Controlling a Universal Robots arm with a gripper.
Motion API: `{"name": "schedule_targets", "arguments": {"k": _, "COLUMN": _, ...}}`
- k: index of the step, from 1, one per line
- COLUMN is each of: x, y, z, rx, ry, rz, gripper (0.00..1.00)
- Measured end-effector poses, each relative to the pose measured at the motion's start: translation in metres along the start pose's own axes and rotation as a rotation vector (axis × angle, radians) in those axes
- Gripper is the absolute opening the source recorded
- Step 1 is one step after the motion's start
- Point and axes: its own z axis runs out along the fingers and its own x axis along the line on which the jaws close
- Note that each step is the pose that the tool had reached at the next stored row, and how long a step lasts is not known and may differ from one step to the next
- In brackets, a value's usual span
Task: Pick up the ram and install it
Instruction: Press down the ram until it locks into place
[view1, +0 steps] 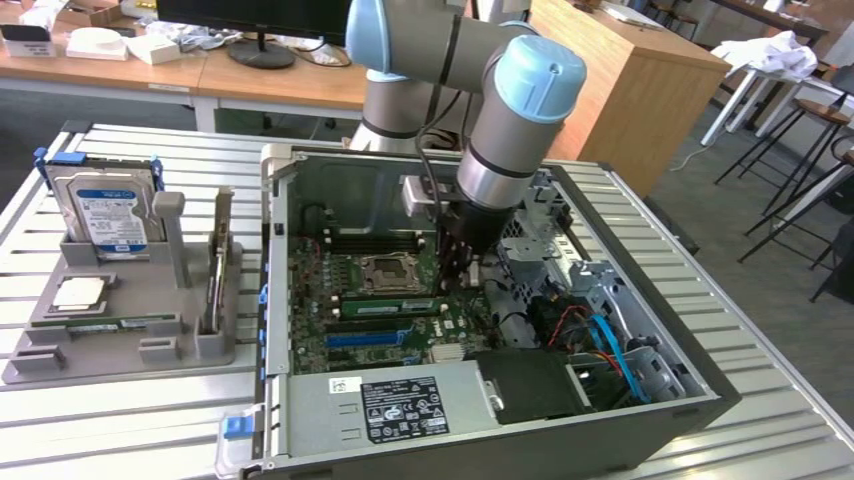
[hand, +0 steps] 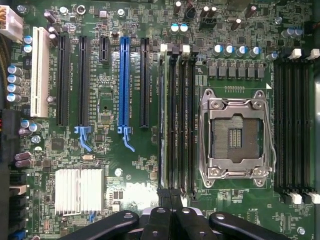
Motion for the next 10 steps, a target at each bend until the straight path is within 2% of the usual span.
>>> {"name": "schedule_targets", "arguments": {"k": 10, "x": 0.0002, "y": -0.0002, "z": 0.0039, "rx": 0.0001, "ry": -0.0003, "rz": 0.0, "gripper": 0.1}}
